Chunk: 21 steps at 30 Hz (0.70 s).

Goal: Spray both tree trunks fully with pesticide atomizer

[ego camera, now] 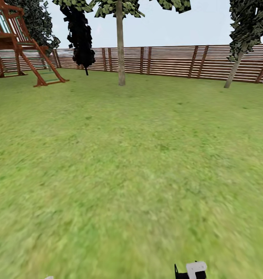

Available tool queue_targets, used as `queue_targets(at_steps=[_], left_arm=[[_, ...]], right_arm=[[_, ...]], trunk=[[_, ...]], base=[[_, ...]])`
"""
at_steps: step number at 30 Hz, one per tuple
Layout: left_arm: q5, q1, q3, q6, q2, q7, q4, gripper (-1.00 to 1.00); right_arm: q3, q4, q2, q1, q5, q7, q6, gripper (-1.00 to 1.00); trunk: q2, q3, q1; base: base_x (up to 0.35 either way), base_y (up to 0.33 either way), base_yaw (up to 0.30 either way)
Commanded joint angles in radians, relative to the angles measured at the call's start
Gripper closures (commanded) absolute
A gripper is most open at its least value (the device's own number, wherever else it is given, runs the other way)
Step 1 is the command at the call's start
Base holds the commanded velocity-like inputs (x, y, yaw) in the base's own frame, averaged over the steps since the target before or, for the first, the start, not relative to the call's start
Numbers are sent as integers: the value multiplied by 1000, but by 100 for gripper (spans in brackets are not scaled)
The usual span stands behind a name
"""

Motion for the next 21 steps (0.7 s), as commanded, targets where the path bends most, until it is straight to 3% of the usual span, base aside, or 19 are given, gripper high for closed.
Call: queue_targets(at_steps=[1,21], left_arm=[[0,0,1,0,0,0,0,100],[0,0,0,0,0,0,0,100]], right_arm=[[0,0,0,0,0,0,0,-100],[0,0,0,0,0,1,0,-100]], trunk=[[0,0,0],[0,0,0]], base=[[340,0,0],[340,0,0]])
